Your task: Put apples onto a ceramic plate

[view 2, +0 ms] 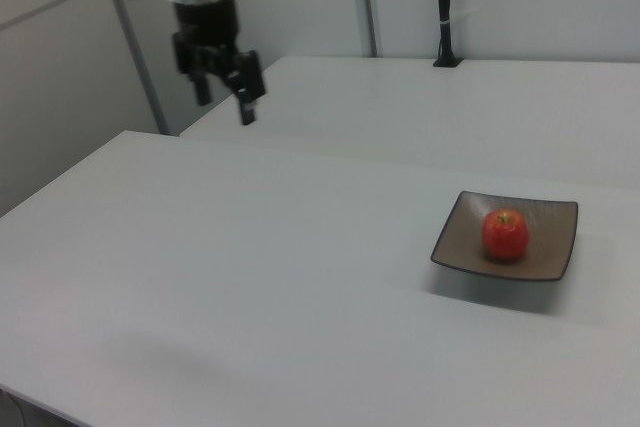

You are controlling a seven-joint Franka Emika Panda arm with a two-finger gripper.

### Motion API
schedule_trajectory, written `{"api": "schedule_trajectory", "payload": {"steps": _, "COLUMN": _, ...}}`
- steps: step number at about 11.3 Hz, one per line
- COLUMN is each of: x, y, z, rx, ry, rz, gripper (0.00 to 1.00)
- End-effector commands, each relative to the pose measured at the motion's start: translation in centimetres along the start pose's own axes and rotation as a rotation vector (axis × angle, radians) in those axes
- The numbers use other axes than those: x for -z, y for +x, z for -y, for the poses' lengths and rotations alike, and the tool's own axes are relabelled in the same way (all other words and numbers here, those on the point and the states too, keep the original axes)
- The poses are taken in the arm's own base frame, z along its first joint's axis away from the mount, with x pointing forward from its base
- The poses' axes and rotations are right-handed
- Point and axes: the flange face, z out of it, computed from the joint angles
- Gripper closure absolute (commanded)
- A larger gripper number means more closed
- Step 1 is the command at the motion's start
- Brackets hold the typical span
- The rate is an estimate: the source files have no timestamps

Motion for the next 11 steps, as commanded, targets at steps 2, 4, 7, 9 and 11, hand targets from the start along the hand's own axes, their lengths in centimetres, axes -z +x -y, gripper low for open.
{"api": "schedule_trajectory", "payload": {"steps": 2, "x": -3.4, "y": -5.1, "z": 5.2, "rx": 0.092, "ry": -0.004, "rz": 0.059, "gripper": 0.00}}
{"api": "schedule_trajectory", "payload": {"steps": 4, "x": -4.4, "y": -3.7, "z": 5.2, "rx": 0.171, "ry": 0.003, "rz": 0.008, "gripper": 0.00}}
{"api": "schedule_trajectory", "payload": {"steps": 7, "x": -4.6, "y": -1.7, "z": 5.1, "rx": 0.283, "ry": 0.003, "rz": -0.090, "gripper": 0.00}}
{"api": "schedule_trajectory", "payload": {"steps": 9, "x": -4.4, "y": -1.4, "z": 4.2, "rx": 0.299, "ry": 0.003, "rz": -0.098, "gripper": 0.00}}
{"api": "schedule_trajectory", "payload": {"steps": 11, "x": -4.3, "y": -1.5, "z": 4.4, "rx": 0.299, "ry": 0.004, "rz": -0.093, "gripper": 0.00}}
